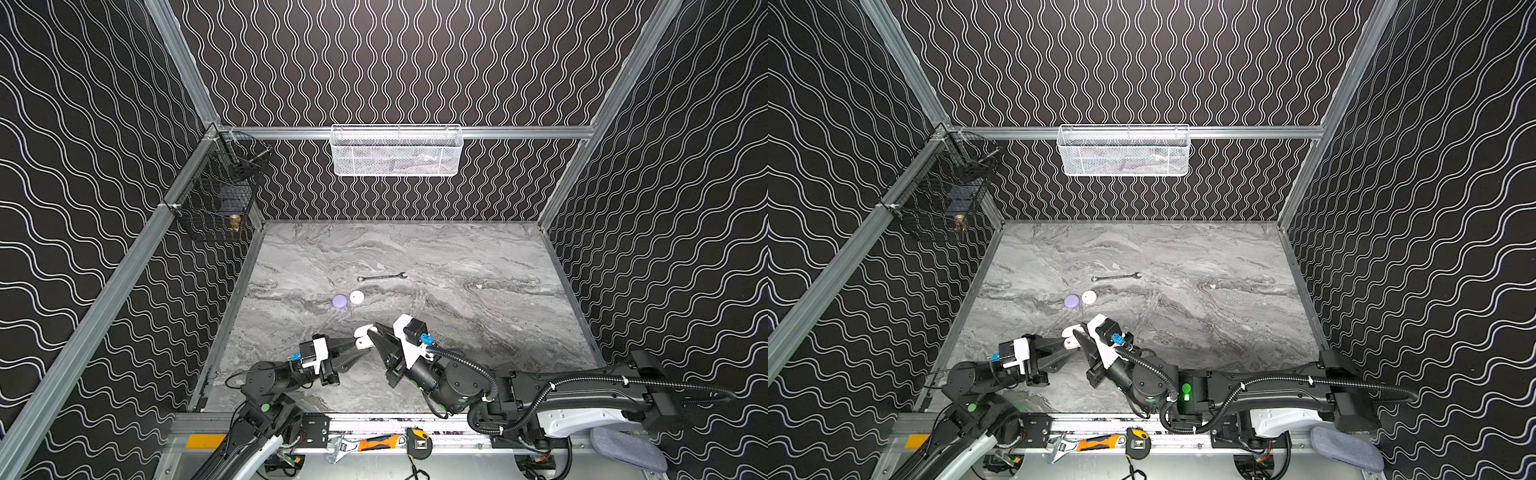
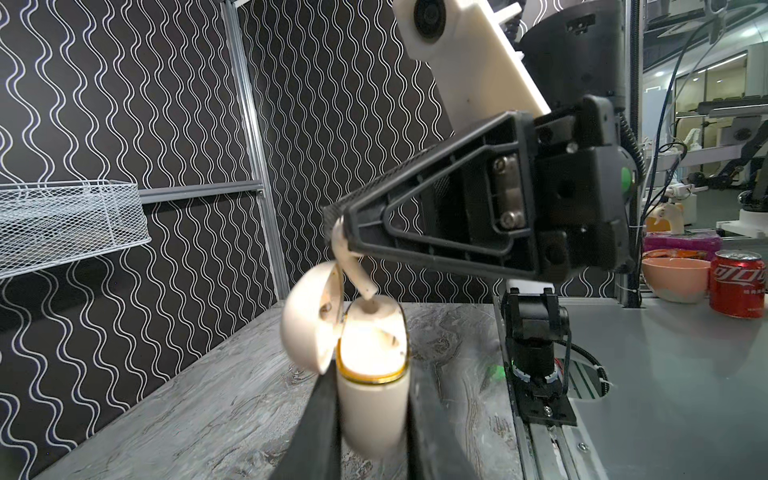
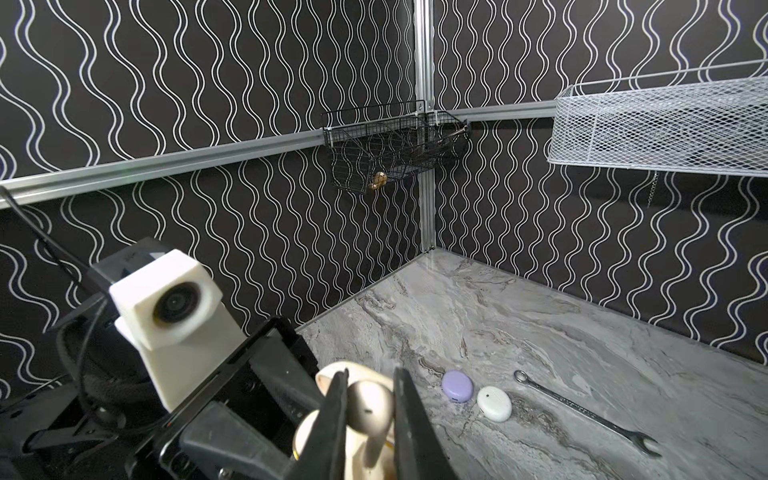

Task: Insert the wireless bluetooth earbuds into the charging case
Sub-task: 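Lower the earbud stem into the empty case slot with the right gripper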

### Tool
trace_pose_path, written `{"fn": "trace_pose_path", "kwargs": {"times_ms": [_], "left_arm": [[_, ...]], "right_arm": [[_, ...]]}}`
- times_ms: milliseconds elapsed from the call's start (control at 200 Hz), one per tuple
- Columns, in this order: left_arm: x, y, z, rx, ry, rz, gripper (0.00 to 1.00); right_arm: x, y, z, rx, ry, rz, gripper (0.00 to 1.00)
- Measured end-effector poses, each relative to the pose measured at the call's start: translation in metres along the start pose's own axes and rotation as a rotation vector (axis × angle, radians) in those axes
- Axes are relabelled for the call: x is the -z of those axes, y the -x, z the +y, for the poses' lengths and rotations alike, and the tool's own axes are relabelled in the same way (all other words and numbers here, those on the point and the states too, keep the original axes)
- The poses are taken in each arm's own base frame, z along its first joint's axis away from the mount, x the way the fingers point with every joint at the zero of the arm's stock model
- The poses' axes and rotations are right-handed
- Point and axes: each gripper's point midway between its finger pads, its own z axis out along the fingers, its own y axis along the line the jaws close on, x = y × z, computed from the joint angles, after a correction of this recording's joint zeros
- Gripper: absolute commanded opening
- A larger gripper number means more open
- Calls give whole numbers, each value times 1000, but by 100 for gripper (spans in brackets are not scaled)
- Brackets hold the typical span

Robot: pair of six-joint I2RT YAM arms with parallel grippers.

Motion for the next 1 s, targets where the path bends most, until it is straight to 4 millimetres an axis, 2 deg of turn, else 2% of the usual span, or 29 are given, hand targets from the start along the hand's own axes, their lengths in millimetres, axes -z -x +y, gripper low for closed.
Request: {"fn": "trace_pose_path", "kwargs": {"times_ms": [360, 1001], "left_arm": [[-1, -1, 3, 37, 16, 36, 0], [3, 3, 4, 43, 42, 36, 0]], "right_arm": [[0, -9, -7, 53, -42, -5, 8], [-1, -7, -11, 80, -68, -19, 9]]}}
